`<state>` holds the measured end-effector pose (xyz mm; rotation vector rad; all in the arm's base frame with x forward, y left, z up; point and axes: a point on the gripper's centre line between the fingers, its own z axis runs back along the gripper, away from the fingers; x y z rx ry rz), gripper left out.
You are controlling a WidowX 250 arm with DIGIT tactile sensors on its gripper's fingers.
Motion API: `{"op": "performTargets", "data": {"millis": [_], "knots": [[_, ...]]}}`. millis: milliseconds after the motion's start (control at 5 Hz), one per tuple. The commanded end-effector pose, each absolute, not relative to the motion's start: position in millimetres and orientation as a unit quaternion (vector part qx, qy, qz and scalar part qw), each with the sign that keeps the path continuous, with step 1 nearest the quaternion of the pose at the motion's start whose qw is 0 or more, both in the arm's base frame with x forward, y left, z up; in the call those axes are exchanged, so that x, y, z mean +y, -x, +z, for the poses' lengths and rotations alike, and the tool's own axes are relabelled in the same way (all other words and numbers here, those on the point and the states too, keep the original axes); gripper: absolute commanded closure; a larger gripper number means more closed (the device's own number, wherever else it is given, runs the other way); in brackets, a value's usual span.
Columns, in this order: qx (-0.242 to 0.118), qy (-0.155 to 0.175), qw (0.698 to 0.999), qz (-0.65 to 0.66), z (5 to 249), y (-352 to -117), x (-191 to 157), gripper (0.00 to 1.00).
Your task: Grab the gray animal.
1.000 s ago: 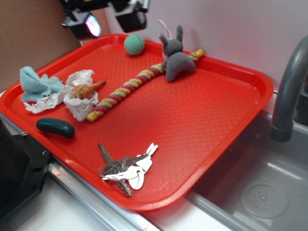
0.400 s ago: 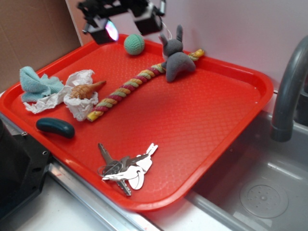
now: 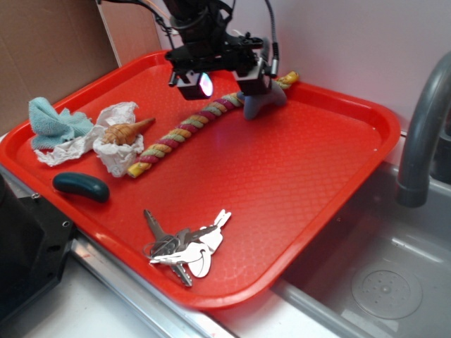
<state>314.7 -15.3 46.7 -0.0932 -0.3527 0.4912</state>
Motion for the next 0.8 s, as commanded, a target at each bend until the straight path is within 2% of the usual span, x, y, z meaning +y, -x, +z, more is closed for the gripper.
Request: {"op": "performTargets", "data": {"millis": [0, 200, 400, 600], "knots": [[-0.185, 0.042, 0.962, 0.196, 60.0, -356.9, -26.6, 0.0], [-0.192, 0.042, 0.959, 0.202, 66.7, -360.3, -26.4, 1.0], [-0.194, 0.046, 0.959, 0.2, 72.2, -356.9, -23.5, 1.0], [-0.195, 0.059, 0.958, 0.204, 86.3, -338.8, -23.3, 1.0]]}}
